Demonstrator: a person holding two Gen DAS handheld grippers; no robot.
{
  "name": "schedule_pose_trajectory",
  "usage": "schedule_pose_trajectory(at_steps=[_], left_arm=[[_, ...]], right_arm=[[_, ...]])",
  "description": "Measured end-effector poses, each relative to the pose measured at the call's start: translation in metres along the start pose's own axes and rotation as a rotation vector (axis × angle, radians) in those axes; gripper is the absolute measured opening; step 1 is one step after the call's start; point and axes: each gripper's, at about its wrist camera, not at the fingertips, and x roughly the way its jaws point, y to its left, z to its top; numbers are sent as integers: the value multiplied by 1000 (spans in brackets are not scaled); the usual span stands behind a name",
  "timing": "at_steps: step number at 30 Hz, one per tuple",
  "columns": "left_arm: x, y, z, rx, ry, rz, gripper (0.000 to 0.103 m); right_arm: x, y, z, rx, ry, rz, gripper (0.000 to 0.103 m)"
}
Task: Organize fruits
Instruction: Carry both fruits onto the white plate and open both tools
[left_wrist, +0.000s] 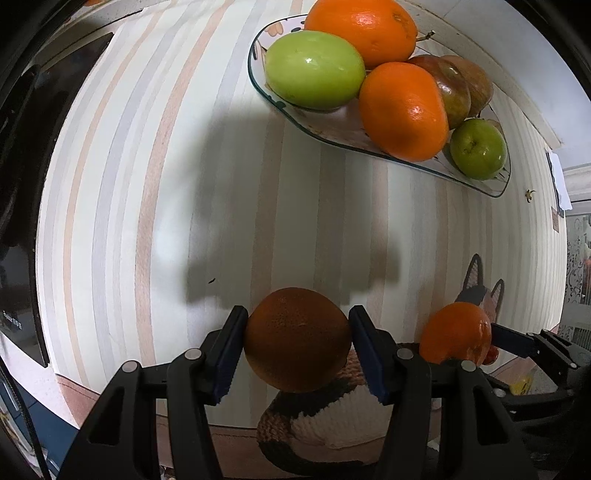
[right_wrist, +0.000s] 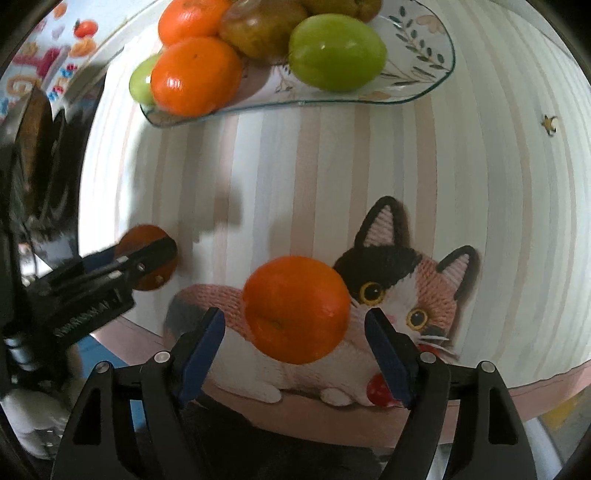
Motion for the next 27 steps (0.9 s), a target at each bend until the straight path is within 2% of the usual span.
schedule_pose_trajectory(at_steps=[1, 2, 6, 10, 15, 20, 23, 27], left_arm=[[-1, -2, 0, 2, -3, 0, 54], [-2, -5, 0, 6, -7, 1, 54], [-18, -11, 0, 9, -26, -22, 54], [-46, -15, 7, -7, -57, -81, 54], [-89, -13, 37, -42, -126, -160, 54], [-119, -2, 84, -63, -198, -157, 54], [-123, -5, 105, -64, -206, -165, 54], [-112, -18, 128, -37, -169, -194, 54]], right_arm=[[0, 2, -1, -12, -10, -21, 69], [-1, 3, -2, -27, -31, -21, 67], [-6, 5, -2, -44, -61, -42, 66], [-22, 5, 3, -24, -109, -6, 65], [-57, -13, 17, 27, -179, 59, 65], [-98, -39, 45, 80, -263, 92, 66], [-114, -58, 74, 126, -300, 85, 66], [-113, -75, 101, 173, -320, 58, 66]])
